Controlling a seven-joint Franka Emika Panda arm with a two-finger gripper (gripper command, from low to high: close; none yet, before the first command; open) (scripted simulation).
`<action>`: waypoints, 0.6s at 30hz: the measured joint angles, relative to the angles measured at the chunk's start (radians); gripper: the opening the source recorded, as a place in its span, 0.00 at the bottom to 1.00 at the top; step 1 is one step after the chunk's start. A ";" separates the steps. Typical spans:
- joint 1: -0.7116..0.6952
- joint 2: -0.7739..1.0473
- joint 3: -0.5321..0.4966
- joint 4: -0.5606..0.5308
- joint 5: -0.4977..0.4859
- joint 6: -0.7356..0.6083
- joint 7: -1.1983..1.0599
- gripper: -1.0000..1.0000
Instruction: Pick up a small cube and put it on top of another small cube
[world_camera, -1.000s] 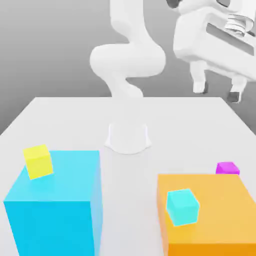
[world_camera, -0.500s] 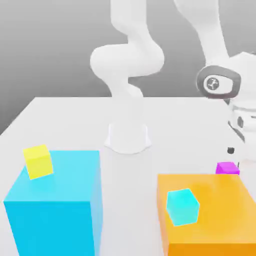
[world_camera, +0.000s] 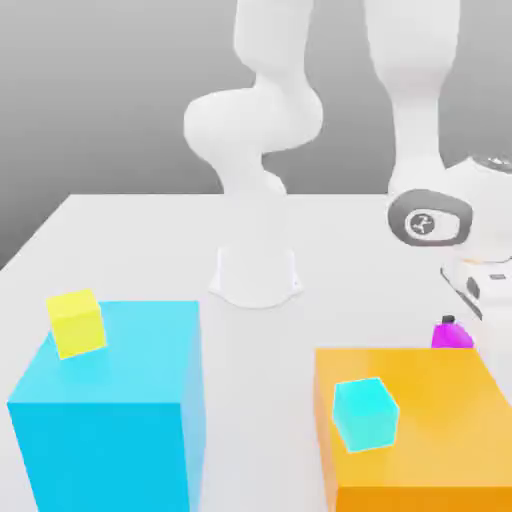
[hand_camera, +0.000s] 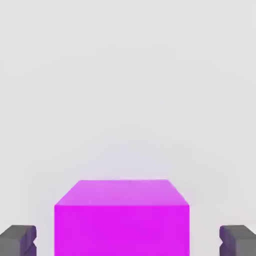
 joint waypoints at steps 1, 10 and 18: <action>0.000 0.000 0.000 0.000 0.000 0.000 0.000 0.00; -0.085 -0.068 0.111 -0.016 0.110 -0.045 -0.081 0.00; -0.194 -0.216 0.276 -0.056 0.359 -0.143 -0.268 0.00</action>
